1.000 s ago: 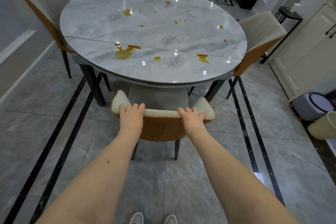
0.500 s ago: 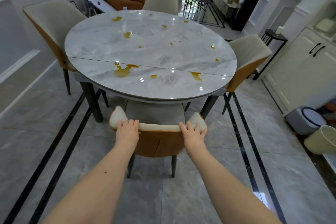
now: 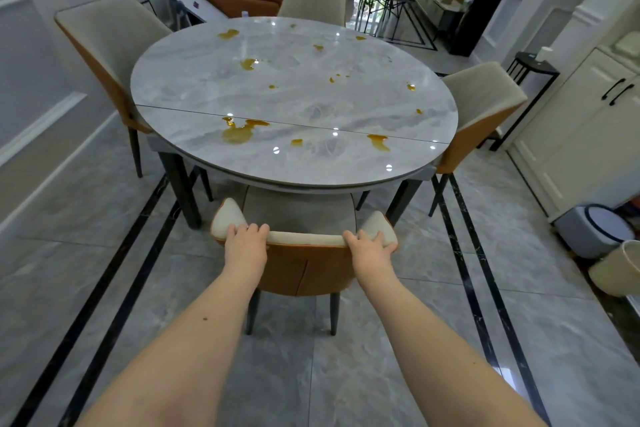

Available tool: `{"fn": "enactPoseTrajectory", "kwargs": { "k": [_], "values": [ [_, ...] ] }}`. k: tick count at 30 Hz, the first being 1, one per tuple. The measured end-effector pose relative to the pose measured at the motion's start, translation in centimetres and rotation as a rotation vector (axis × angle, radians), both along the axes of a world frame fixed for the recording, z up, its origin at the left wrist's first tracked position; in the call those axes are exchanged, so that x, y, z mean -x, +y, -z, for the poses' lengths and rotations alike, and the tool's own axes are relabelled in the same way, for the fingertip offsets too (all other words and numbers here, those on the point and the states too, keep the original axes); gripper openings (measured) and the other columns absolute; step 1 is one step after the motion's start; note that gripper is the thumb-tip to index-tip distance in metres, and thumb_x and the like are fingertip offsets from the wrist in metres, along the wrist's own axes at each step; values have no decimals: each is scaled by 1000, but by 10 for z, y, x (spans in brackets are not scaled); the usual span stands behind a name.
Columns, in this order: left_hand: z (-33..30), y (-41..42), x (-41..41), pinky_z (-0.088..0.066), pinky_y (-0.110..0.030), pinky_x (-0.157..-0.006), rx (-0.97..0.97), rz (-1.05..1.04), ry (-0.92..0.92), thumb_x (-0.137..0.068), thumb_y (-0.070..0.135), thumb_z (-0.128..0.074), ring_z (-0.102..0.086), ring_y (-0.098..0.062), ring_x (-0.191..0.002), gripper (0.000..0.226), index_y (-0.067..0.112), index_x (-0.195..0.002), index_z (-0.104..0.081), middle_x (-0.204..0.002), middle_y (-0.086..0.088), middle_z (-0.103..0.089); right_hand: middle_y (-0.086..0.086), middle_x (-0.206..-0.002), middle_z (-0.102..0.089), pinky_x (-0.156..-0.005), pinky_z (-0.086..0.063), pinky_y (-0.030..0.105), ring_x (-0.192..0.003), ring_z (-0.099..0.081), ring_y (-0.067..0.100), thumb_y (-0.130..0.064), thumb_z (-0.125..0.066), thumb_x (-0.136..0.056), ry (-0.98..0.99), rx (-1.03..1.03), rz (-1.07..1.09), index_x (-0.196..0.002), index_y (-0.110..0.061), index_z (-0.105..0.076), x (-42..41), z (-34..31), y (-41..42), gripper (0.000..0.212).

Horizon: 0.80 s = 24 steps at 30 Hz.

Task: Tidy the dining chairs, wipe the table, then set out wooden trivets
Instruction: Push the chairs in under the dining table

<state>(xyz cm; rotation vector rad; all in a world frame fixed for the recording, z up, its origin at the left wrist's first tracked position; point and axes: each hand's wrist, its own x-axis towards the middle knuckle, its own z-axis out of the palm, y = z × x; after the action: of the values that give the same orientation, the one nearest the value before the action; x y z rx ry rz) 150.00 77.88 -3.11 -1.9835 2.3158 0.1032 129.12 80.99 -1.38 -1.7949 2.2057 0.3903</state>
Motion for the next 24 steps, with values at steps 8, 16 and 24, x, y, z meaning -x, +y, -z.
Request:
{"fn": "enactPoseTrajectory", "kwargs": {
  "k": [8,16,24],
  "values": [
    [1,4,1,-25,-41,-110,23,-8,-1,-93,22,-53,-46,-24,-120,29,22,-121,-44,-120,-3,-55,10,-145,-32,-108,-8,69,-140,-10,45,1,-58,-85,1,-7,2,-138,-29,-26,-2,-3,1,69],
    [2,4,0,-23,-41,-112,27,-4,-14,-87,17,-59,-45,-24,-121,39,23,-122,-42,-121,-2,-54,10,-138,-37,-108,-11,70,-138,-14,44,1,-61,-83,-10,-9,3,-132,-29,-30,-2,-2,0,65],
    [3,2,1,-23,-40,-111,15,-5,-29,-88,17,-59,-45,-23,-121,38,23,-121,-42,-121,-1,-54,10,-135,-40,-106,-14,70,-137,-18,44,2,-59,-83,-5,14,-3,-131,-29,-31,-1,1,1,64]
  ]
}}
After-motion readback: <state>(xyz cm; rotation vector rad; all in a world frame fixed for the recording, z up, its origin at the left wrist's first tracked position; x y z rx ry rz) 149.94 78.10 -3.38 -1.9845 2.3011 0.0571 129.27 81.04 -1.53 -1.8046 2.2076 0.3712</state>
